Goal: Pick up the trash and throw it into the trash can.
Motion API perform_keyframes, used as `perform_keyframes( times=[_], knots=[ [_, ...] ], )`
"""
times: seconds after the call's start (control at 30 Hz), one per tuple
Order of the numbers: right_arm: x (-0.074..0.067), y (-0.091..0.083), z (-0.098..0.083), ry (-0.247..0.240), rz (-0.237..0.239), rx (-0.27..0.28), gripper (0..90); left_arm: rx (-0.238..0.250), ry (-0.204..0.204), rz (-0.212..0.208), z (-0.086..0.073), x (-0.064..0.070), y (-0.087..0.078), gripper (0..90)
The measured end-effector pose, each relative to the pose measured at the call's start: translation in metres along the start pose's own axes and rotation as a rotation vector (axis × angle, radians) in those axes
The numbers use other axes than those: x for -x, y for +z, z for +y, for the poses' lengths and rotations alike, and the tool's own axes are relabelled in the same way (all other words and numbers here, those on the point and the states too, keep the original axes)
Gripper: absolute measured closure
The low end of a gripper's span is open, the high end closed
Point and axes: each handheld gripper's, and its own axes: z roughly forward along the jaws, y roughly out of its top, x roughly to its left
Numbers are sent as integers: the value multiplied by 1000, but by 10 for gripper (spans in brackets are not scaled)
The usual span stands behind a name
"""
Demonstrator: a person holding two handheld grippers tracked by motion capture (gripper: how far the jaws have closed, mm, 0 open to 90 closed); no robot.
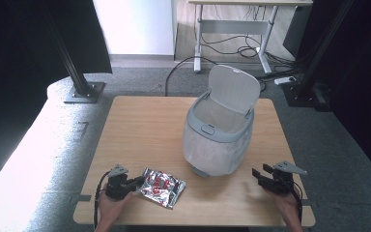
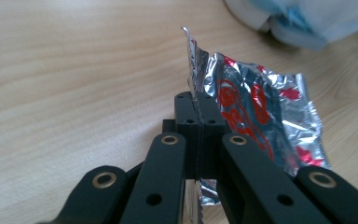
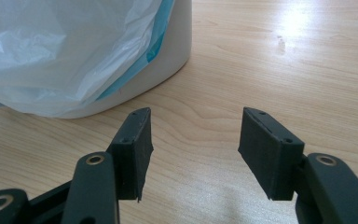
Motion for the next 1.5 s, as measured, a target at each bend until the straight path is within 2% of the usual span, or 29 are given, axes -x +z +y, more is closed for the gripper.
perform_keyframes(
  times=[0.1, 0.4, 0.57, 0.7, 0.83, 0.93, 1.03, 1.23, 1.27, 1.5],
  knots=[
    [0, 1, -1, -1, -1, -1, 431, 25, -12, -16, 4, -1, -4, 900],
    [0, 7, -4, 1, 2, -26, 431, 74, 8, -37, 20, -5, -18, 900],
    [1, 8, -5, 0, 2, -31, 431, 113, 1, -57, 32, -5, -29, 900],
    [0, 9, -5, -1, 2, -36, 431, 130, 20, -68, 42, -4, -38, 900],
    [-2, 13, -7, -9, 5, -49, 431, 164, 36, -90, 58, -3, -53, 900],
    [-4, 18, -8, -22, 1, -66, 431, 177, 55, -89, 68, 1, -60, 900],
    [-6, 23, -9, -55, -17, -90, 429, 181, 66, -94, 76, 4, -65, 900],
    [-2, 30, -12, -52, -25, -119, 427, 193, 89, -104, 88, 11, -73, 900],
    [-2, 30, -13, -52, -28, -124, 426, 197, 103, -106, 93, 13, -75, 900],
    [-2, 32, -15, -60, -37, -146, 419, 221, 116, -132, 110, 19, -83, 900]
  ],
)
